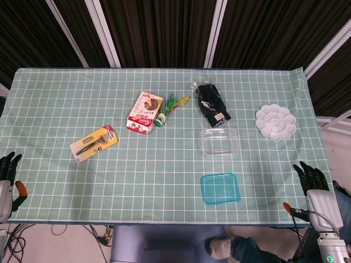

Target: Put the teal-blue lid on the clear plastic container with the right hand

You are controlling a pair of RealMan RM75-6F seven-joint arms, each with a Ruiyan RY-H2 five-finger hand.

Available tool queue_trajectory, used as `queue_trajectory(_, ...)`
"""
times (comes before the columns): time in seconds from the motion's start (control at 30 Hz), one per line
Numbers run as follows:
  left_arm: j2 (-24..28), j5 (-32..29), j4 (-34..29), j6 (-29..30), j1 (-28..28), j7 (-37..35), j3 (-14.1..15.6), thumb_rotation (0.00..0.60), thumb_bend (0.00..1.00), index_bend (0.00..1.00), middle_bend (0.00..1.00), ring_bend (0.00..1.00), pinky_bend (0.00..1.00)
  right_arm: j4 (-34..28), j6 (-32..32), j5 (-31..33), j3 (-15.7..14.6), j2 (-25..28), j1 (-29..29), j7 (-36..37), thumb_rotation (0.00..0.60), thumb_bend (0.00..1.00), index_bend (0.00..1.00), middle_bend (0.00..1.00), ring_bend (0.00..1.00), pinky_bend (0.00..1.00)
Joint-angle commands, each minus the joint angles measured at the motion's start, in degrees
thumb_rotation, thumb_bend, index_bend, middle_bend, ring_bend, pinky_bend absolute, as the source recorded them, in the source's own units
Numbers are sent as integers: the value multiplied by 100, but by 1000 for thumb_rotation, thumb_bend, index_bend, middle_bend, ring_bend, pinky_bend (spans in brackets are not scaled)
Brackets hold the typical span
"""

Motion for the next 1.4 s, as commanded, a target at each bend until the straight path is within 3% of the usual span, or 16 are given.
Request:
queue_trajectory(0.03,1,-17,-4,-18,-7,16,0,600,789,61,0,0,0,-335,-692,22,-141,468,321,-140,600,214,0,0,0,0)
queue_trajectory(0.27,-9,-67,-13,-45,-15,38,-6,600,789,61,0,0,0,-995,-1996,507,-70,916,1034,-526,600,214,0,0,0,0)
queue_trajectory(0.53,17,-175,-33,-114,-37,8,-29,600,789,59,0,0,0,-1479,-2888,1549,61,518,1706,-1580,600,214,0,0,0,0)
queue_trajectory(1.0,68,-271,-100,-197,-57,-29,-25,600,789,54,0,0,0,-1353,-2808,3167,123,-777,2422,-3042,600,213,0,0,0,0)
queue_trajectory(1.4,93,-323,-126,-217,-66,-35,-28,600,789,53,0,0,0,-955,-2499,3622,103,-1491,2744,-3441,600,213,0,3,0,0)
